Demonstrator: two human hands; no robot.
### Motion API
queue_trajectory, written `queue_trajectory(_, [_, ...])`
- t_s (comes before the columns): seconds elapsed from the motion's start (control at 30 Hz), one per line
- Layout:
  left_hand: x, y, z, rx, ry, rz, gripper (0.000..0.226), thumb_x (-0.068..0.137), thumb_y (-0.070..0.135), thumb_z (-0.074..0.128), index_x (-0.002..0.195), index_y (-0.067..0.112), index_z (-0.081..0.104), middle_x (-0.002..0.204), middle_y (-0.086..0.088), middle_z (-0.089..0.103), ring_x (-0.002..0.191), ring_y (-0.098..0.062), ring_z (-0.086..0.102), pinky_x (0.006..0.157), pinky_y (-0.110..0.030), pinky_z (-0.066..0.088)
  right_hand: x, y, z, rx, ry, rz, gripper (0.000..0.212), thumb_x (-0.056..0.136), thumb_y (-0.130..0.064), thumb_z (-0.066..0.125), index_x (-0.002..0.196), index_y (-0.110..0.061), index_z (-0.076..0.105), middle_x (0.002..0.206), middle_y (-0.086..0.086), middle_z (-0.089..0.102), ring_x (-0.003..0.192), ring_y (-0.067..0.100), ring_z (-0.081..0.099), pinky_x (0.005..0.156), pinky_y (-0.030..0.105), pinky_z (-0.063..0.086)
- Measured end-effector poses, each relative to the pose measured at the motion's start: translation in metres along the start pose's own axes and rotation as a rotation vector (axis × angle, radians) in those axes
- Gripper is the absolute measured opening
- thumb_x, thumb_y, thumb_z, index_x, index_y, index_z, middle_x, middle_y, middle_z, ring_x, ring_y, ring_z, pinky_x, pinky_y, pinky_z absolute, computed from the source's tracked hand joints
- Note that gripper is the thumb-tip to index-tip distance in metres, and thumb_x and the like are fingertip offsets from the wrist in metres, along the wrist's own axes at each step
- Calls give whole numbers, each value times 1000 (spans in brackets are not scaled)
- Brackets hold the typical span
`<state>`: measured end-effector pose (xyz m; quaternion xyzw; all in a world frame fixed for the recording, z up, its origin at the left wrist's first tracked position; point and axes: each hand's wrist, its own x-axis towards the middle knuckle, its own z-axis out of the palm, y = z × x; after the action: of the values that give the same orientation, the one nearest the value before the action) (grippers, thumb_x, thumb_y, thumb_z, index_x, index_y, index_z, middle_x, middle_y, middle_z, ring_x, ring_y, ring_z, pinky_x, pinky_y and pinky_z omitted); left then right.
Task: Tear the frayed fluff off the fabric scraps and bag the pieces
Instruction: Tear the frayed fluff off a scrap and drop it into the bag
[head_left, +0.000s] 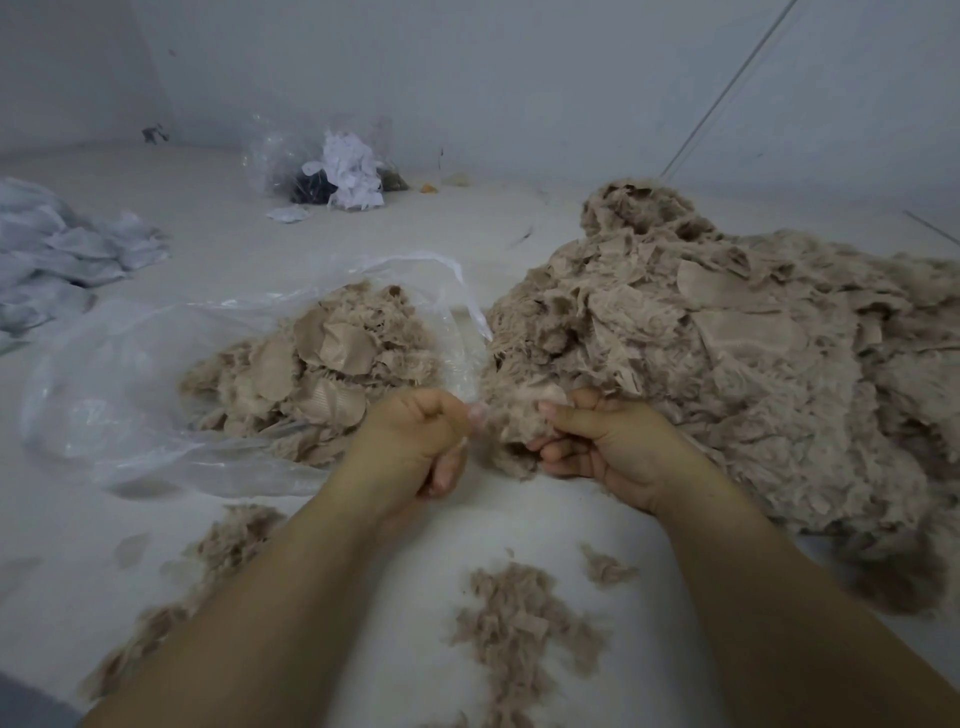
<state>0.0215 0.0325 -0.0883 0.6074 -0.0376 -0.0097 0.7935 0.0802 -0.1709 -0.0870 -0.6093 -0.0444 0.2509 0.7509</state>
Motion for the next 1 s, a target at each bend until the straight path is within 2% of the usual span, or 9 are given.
queue_trajectory(0.07, [-8, 2, -1, 114, -342, -210, 53, 74, 52, 74, 70, 0, 66, 47, -16, 58, 28, -15, 45, 35, -14, 24, -1, 1, 1, -20, -11, -7, 35, 64, -25, 76, 90, -5, 62, 71, 10, 72, 54, 13, 68, 53, 26, 58])
queue_trajectory(0.13, [-11, 5, 2, 219, -538, -320, 66, 79, 62, 68, 78, -4, 68, 62, -22, 68, 33, -18, 55, 35, -15, 21, -2, -1, 0, -30, -22, -11, 32, 65, -23, 77, 89, -7, 63, 71, 8, 71, 58, 15, 69, 54, 26, 58])
queue_trajectory(0.37, [0, 1, 17, 227, -102, -389, 76, 75, 72, 60, 79, -3, 64, 70, -31, 66, 34, -25, 54, 35, -14, 18, -2, -1, 0, -47, -62, -18, 10, 65, -16, 77, 74, -15, 73, 82, 10, 72, 62, 15, 68, 59, 26, 59])
queue_trajectory(0.53, [-3, -2, 30, 269, -46, -342, 33, 87, 25, 73, 63, 4, 66, 60, -17, 67, 32, -18, 52, 35, -14, 20, -3, -1, 0, -82, -72, -31, 24, 61, -15, 77, 84, -14, 69, 80, 8, 74, 70, 17, 72, 58, 24, 57])
queue_trajectory(0.63, [-5, -2, 27, 273, -27, -321, 29, 89, 17, 71, 66, 2, 62, 51, -11, 62, 30, -16, 47, 36, -13, 22, -4, -2, 1, -89, -99, -39, 23, 60, -18, 81, 82, -21, 76, 86, 4, 76, 79, 17, 73, 64, 24, 57])
queue_trajectory(0.73, [-6, 0, 27, 322, -68, -308, 34, 87, 21, 73, 60, 4, 60, 45, -9, 58, 27, -14, 43, 36, -14, 23, -4, -1, 5, -138, -103, -75, 15, 61, -24, 81, 75, -29, 79, 81, 1, 76, 75, 13, 73, 63, 23, 56])
queue_trajectory(0.83, [-8, 0, 21, 339, -156, -279, 31, 78, 23, 79, 58, 6, 62, 47, -12, 59, 29, -16, 45, 36, -15, 25, -2, 2, 5, -130, -66, -85, 12, 59, -25, 81, 69, -21, 77, 76, 6, 75, 69, 16, 70, 63, 27, 57])
queue_trajectory(0.93, [-11, 5, 11, 385, -455, -281, 19, 74, 16, 82, 67, 4, 70, 53, -14, 65, 34, -15, 54, 37, -16, 37, 0, 3, 3, -114, -50, -83, 9, 61, -24, 79, 67, -18, 77, 72, 7, 73, 66, 16, 69, 66, 29, 59])
queue_trajectory(1.0, [-14, 11, 6, 418, -675, -321, 5, 80, 4, 76, 85, 5, 76, 72, -13, 73, 43, -13, 63, 38, -17, 43, 0, 3, 1, -76, -36, -76, 6, 61, -22, 79, 65, -19, 77, 71, 6, 73, 66, 15, 70, 67, 29, 61])
